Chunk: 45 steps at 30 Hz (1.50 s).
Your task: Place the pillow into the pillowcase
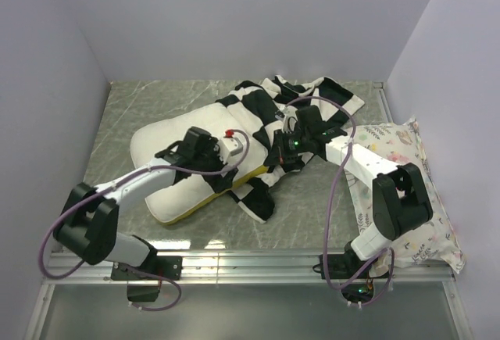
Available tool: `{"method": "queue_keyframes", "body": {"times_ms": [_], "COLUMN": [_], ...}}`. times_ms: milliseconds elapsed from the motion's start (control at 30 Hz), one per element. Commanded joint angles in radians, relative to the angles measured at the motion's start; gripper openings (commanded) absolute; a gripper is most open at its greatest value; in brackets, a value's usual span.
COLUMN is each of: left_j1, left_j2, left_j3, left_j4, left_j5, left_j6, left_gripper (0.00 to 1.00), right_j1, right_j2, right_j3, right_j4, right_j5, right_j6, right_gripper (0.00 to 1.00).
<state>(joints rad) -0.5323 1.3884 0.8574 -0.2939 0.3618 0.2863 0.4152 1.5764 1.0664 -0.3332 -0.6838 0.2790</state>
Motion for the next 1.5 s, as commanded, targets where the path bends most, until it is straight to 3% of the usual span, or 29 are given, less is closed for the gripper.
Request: {"method": "queue_keyframes", "body": {"times_ms": [0, 100, 200, 233, 267, 300, 433, 567, 800, 967, 1067, 1167, 1267, 1300, 1333, 1367, 1400, 1467], "left_j1": [-0.043, -0.077, -0.077, -0.064, -0.054, -0.034, -0.003, 0.049, 0.057, 0.055, 0.034, -0.003, 0.0, 0.026, 0.046, 0.069, 0.095, 0.172], "left_j2": [0.055, 0.159, 0.222, 0.233, 0.227, 0.203, 0.144, 0.153, 0.184, 0.178, 0.106, 0.041, -0.011, -0.066, -0.096, -0.126, -0.175, -0.198], "left_j3": [0.0, 0.015, 0.105, 0.132, 0.153, 0.191, 0.298, 0.381, 0.252, 0.155, 0.041, -0.012, -0.014, -0.015, -0.012, 0.011, 0.032, 0.119], "left_j4": [0.119, 0.194, 0.176, 0.162, 0.157, 0.162, 0.194, 0.2, 0.288, 0.248, 0.196, 0.089, -0.104, -0.146, -0.259, -0.307, -0.361, -0.447], "left_j5": [-0.129, -0.208, -0.19, -0.152, -0.111, -0.009, 0.129, 0.215, 0.241, 0.305, 0.344, 0.371, 0.361, 0.37, 0.387, 0.402, 0.419, 0.46], "left_j6": [0.099, 0.094, 0.042, -0.005, -0.036, -0.105, -0.301, -0.487, -0.567, -0.509, -0.38, -0.204, -0.02, 0.079, 0.141, 0.186, 0.256, 0.28], "left_gripper": [0.99, 0.94, 0.51, 0.19, 0.06, 0.0, 0.0, 0.0, 0.0, 0.0, 0.0, 0.0, 0.2, 0.37, 0.45, 0.53, 0.64, 0.71], "right_j1": [0.002, 0.013, 0.043, 0.049, 0.057, 0.08, 0.151, 0.178, 0.178, 0.18, 0.204, 0.221, 0.22, 0.22, 0.22, 0.214, 0.205, 0.15], "right_j2": [-0.001, 0.007, 0.017, 0.028, 0.036, 0.042, 0.12, 0.125, 0.071, 0.08, 0.097, 0.155, 0.151, 0.136, 0.116, 0.078, 0.059, 0.036], "right_j3": [0.03, 0.038, 0.058, 0.064, 0.072, 0.101, 0.275, 0.377, 0.365, 0.18, 0.126, 0.174, 0.199, 0.198, 0.196, 0.204, 0.216, 0.28], "right_j4": [-0.016, -0.03, -0.053, -0.056, -0.058, -0.064, -0.125, -0.115, 0.055, 0.072, 0.193, 0.166, 0.079, 0.003, -0.036, -0.122, -0.162, -0.22], "right_j5": [0.023, 0.018, 0.027, 0.026, 0.023, 0.026, 0.026, -0.078, -0.23, -0.282, -0.301, -0.304, -0.306, -0.3, -0.286, -0.278, -0.267, -0.241], "right_j6": [-0.029, -0.044, -0.067, -0.069, -0.073, -0.084, -0.124, -0.087, 0.063, 0.089, 0.167, 0.169, 0.106, 0.041, 0.007, -0.074, -0.11, -0.156], "right_gripper": [0.0, 0.0, 0.0, 0.0, 0.0, 0.0, 0.0, 0.0, 0.0, 0.0, 0.0, 0.0, 0.15, 0.23, 0.29, 0.44, 0.52, 0.64]}}
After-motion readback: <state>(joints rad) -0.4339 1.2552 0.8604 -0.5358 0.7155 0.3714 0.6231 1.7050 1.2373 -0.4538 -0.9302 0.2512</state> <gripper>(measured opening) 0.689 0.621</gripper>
